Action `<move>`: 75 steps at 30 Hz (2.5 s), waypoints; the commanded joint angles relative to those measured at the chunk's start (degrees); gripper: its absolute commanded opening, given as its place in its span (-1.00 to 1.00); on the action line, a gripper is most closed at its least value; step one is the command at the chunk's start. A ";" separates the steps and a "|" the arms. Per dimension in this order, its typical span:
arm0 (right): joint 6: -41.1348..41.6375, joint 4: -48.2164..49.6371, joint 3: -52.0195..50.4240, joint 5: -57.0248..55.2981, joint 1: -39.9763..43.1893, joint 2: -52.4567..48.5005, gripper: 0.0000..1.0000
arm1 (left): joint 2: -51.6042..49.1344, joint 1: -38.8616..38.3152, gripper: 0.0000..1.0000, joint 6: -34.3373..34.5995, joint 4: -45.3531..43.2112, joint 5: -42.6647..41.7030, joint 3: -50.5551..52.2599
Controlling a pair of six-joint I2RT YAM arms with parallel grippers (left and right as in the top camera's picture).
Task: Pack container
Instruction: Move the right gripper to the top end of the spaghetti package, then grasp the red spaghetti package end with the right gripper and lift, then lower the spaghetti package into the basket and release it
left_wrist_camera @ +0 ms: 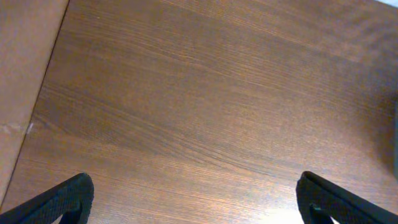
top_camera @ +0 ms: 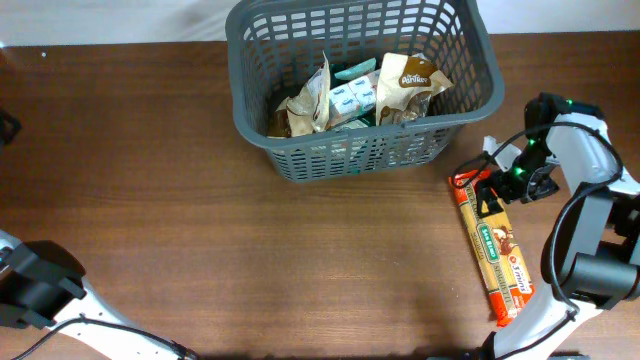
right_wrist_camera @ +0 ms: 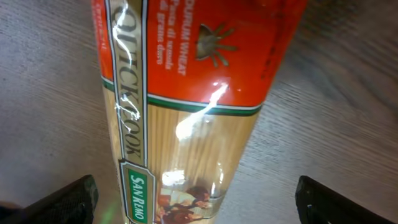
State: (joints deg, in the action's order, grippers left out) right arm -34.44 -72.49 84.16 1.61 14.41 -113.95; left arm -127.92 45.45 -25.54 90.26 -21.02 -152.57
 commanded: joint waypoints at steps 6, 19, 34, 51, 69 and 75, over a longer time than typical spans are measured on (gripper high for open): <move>2.16 5.11 -8.11 3.43 -0.33 1.05 0.98 | 0.42 0.04 0.99 -1.16 -0.17 -0.22 -0.04; 3.89 15.17 -17.49 12.46 -0.31 1.05 0.45 | 0.42 0.04 0.98 -1.14 -0.15 -0.26 -0.04; 23.26 29.57 -17.44 14.60 1.20 1.49 -0.92 | 0.42 0.04 0.99 -1.14 -0.17 -0.24 -0.04; 37.07 31.10 14.93 -0.87 9.77 4.02 -0.93 | 0.42 0.04 0.99 -1.16 -1.84 -0.24 -0.04; 26.91 39.45 71.76 20.50 -16.92 4.00 -0.92 | 0.42 0.11 0.99 -1.14 -2.78 -1.55 -0.04; 23.50 33.31 69.46 22.40 -27.52 2.21 -0.92 | 0.42 0.11 0.99 -1.11 -2.73 -2.67 -0.04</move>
State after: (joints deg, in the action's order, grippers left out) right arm -7.75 -37.95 154.15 22.04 -10.63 -111.81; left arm -127.92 45.45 -25.76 87.61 -21.78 -152.57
